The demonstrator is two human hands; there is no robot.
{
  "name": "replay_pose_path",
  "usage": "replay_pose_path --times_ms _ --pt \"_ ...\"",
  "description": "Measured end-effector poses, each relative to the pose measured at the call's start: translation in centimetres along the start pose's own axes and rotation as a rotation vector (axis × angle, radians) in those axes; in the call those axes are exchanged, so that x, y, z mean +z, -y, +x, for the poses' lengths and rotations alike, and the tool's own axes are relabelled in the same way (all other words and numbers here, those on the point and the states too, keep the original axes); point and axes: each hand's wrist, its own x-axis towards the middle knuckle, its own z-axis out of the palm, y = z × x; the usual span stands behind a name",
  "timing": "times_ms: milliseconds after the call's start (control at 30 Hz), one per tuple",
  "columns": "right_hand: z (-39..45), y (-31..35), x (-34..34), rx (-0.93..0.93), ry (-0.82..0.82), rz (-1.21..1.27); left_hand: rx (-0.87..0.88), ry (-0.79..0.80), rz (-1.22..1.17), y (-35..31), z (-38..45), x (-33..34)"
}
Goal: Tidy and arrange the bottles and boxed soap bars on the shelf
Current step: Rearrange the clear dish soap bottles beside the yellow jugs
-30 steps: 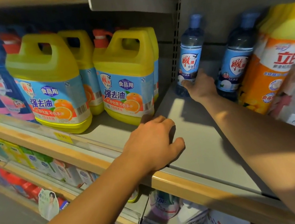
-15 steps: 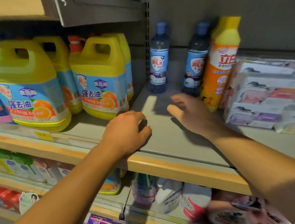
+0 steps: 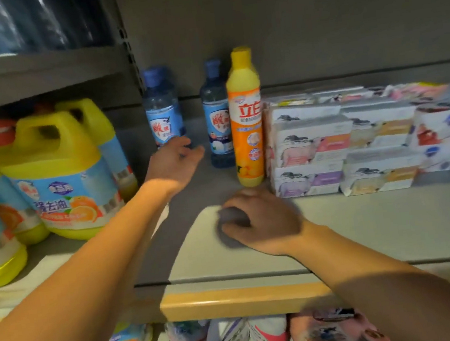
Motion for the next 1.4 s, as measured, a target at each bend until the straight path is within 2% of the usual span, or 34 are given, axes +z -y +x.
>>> replay_pose_path --times_ms 267,367,467,833,1033,1100,1167,1233,1300,1400 --pt "0.0 -0.1 0.1 -0.011 -0.019 0.024 -0.079 0.06 -0.2 -1.8 6.8 4.6" --pt "0.1 -0.3 0.2 -0.018 -0.061 0.044 -0.034 0.123 -0.208 -1.1 6.8 6.2" --pt "0.1 -0.3 0.3 -0.018 -0.072 0.05 0.007 0.098 -0.242 -0.5 6.5 6.9" --pt "0.1 -0.2 -0.1 -0.033 -0.029 0.036 0.05 0.085 -0.232 1.6 -0.3 1.9" --pt "0.4 0.2 -0.8 0.008 0.053 0.046 0.059 0.151 -0.364 2.1 -6.3 -2.1" --pt "1.1 0.6 -1.4 0.054 0.016 0.193 0.061 0.189 -0.408 2.4 -8.0 -2.9" --pt "2.0 1.8 -2.5 0.125 -0.103 0.551 0.068 0.178 -0.429 2.8 -9.4 -3.5" --pt "3.1 3.4 -3.4 0.104 -0.13 0.878 0.096 0.165 -0.442 3.0 -10.7 -4.0" --pt "4.2 5.3 -3.7 -0.026 -0.047 0.993 0.117 0.163 -0.458 3.3 -11.7 -4.4" --pt "5.2 7.8 -3.3 -0.163 -0.016 0.951 0.131 0.135 -0.456 3.3 -12.9 -4.9"
